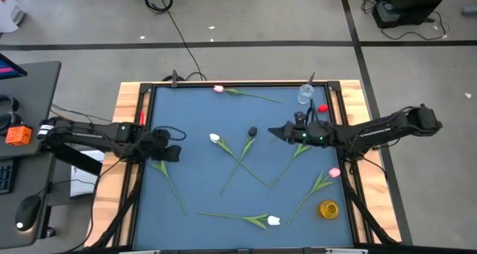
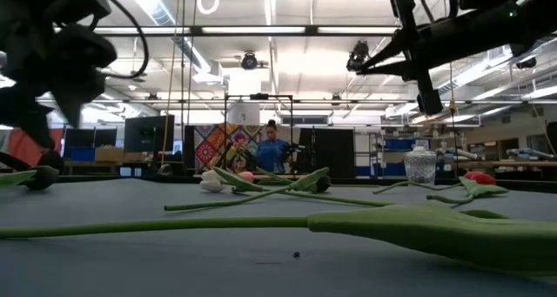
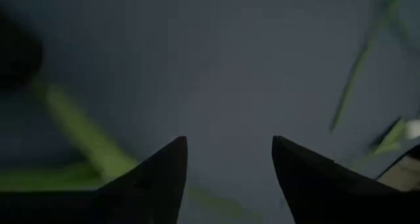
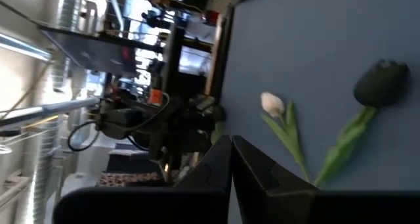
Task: Sort flowers into vase by color
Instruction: Put the left black flower into the transparent vase
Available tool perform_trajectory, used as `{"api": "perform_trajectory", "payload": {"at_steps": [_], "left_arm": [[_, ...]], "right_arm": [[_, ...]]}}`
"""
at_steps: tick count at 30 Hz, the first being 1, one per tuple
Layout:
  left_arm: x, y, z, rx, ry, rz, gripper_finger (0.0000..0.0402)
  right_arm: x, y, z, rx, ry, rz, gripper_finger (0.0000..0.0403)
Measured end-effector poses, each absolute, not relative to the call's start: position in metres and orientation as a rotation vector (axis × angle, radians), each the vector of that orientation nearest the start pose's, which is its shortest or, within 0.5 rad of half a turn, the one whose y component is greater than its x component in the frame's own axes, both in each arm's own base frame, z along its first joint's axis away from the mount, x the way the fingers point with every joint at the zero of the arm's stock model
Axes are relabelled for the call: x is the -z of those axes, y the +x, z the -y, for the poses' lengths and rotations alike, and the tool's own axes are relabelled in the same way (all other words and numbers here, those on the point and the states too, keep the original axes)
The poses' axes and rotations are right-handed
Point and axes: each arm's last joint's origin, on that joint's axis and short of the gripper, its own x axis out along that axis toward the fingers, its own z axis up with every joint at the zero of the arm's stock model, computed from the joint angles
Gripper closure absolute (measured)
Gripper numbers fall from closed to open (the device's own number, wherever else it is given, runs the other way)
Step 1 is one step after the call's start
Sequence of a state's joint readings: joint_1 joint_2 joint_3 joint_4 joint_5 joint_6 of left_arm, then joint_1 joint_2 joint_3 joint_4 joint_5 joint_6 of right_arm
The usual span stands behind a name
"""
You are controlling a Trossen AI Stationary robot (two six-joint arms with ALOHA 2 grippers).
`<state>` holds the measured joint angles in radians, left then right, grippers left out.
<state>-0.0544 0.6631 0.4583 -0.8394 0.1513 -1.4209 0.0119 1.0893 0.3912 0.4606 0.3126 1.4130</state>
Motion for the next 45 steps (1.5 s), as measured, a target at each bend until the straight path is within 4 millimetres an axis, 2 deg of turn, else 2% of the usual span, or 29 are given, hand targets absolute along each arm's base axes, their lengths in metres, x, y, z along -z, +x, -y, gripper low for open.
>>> {"api": "perform_trajectory", "payload": {"at_steps": [5, 10, 21, 24, 27, 32, 36, 40, 45], "left_arm": [[-0.200, 0.109, 0.016, -0.509, -1.429, -1.111, 0.0209], [-0.213, 0.106, 0.020, -0.556, -1.426, -1.164, 0.0231], [-0.195, 0.120, 0.044, -0.833, -1.372, -1.224, 0.0247], [-0.189, 0.122, 0.047, -0.895, -1.338, -1.237, 0.0247], [-0.180, 0.124, 0.049, -0.887, -1.314, -1.255, 0.0246], [-0.157, 0.117, 0.048, -0.968, -1.372, -1.288, 0.0246], [-0.148, 0.113, 0.046, -1.038, -1.404, -1.273, 0.0246], [-0.148, 0.118, 0.047, -0.987, -1.434, -1.223, 0.0246], [-0.149, 0.123, 0.048, -0.957, -1.442, -1.151, 0.0246]], "right_arm": [[-0.196, 0.221, 0.004, 0.425, 1.372, -0.024, 0.0380], [-0.191, 0.223, 0.003, 0.411, 1.345, -0.081, 0.0380], [-0.183, 0.224, 0.004, 0.442, 1.251, -0.139, 0.0376], [-0.181, 0.223, 0.004, 0.453, 1.229, -0.160, 0.0357], [-0.179, 0.223, 0.005, 0.474, 1.206, -0.173, 0.0323], [-0.178, 0.222, 0.010, 0.503, 1.205, -0.176, 0.0259], [-0.178, 0.222, 0.011, 0.501, 1.211, -0.176, 0.0219], [-0.178, 0.222, 0.011, 0.487, 1.215, -0.184, 0.0201], [-0.178, 0.222, 0.011, 0.475, 1.220, -0.193, 0.0202]]}}
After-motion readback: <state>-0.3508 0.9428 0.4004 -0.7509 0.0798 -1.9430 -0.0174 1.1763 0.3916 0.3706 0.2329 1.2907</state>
